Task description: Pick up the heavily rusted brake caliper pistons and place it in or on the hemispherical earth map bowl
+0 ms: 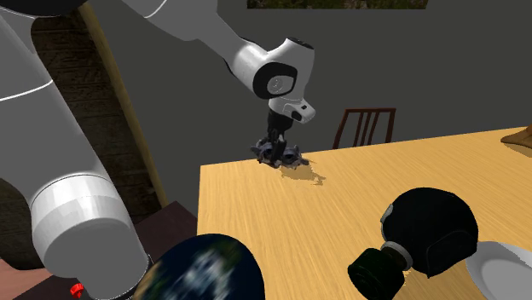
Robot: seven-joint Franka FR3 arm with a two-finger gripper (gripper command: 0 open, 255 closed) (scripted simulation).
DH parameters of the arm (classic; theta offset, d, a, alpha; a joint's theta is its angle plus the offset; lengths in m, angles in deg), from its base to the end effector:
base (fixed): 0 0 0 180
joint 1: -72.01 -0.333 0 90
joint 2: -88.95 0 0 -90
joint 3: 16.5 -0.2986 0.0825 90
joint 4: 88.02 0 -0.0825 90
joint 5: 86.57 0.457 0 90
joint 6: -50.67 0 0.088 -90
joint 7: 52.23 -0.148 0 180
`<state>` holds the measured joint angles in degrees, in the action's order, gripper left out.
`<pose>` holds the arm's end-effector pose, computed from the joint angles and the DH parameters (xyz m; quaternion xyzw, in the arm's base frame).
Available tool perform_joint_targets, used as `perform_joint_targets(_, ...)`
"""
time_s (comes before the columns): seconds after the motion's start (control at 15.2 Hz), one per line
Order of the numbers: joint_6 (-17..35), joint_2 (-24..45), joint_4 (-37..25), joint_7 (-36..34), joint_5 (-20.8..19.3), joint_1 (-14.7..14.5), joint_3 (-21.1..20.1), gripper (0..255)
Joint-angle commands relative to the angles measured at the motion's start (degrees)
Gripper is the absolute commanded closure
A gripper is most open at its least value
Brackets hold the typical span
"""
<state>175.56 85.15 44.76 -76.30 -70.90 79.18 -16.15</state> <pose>0.5464 -0.0527 0.2612 -0.9303 0.3483 0.0507 0.1029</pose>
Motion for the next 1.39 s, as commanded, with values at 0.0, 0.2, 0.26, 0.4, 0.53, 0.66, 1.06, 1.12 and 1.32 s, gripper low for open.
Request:
perform_joint_targets(0.0, -1.5, -0.8, -0.8, -0.5, -0.3, 0.0, 0.0, 255)
perform_joint_targets(0.2, -3.7, -1.9, -1.9, -1.1, -0.7, 0.1, 0.0, 255)
perform_joint_targets(0.26, -4.5, -2.3, -2.3, -1.3, -0.8, 0.1, 0.1, 255)
perform_joint_targets(0.4, -6.0, -3.0, -3.1, -1.7, -1.1, 0.2, 0.1, 255)
perform_joint_targets(0.53, -7.5, -3.7, -4.0, -2.1, -1.3, 0.2, 0.1, 255)
perform_joint_targets(0.66, -9.0, -4.3, -5.0, -2.4, -1.5, 0.3, 0.1, 255)
perform_joint_targets(1.06, -13.5, -5.8, -8.1, -3.5, -2.0, 0.4, 0.2, 255)
perform_joint_targets(1.12, -14.3, -6.0, -8.6, -3.6, -2.1, 0.4, 0.2, 255)
perform_joint_targets(1.32, -16.5, -6.5, -10.4, -4.1, -2.3, 0.4, 0.3, 255)
